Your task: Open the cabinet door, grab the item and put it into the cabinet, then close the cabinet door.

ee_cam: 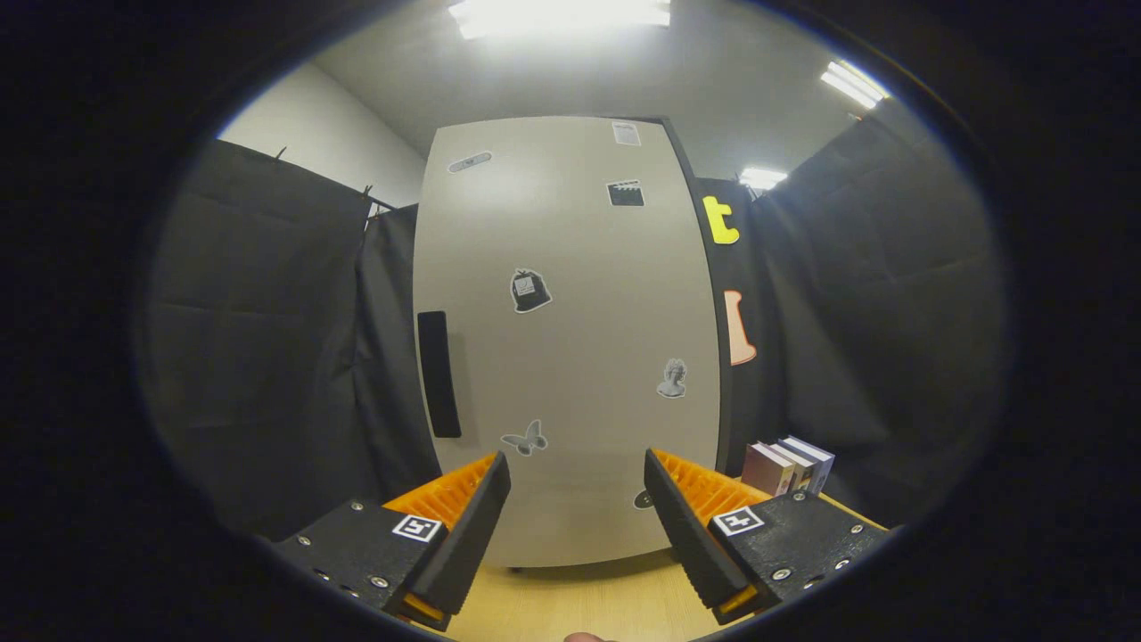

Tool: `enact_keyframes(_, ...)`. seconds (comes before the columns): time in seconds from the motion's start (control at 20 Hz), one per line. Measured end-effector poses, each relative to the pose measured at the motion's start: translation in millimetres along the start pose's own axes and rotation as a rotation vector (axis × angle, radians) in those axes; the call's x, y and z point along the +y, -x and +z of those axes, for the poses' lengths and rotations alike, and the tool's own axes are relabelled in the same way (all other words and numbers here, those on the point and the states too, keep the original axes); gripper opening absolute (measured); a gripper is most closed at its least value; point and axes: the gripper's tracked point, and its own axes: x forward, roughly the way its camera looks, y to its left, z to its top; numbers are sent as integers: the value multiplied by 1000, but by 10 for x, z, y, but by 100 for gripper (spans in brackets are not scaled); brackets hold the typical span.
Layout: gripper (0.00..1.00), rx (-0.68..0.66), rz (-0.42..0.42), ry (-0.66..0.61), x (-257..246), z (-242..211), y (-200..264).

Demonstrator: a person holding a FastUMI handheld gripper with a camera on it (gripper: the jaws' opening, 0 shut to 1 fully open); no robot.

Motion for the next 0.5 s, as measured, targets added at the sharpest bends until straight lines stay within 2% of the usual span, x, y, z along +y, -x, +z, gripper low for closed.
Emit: enact_keyframes(0.5, 94, 19, 3, 8, -13, -61, 53)
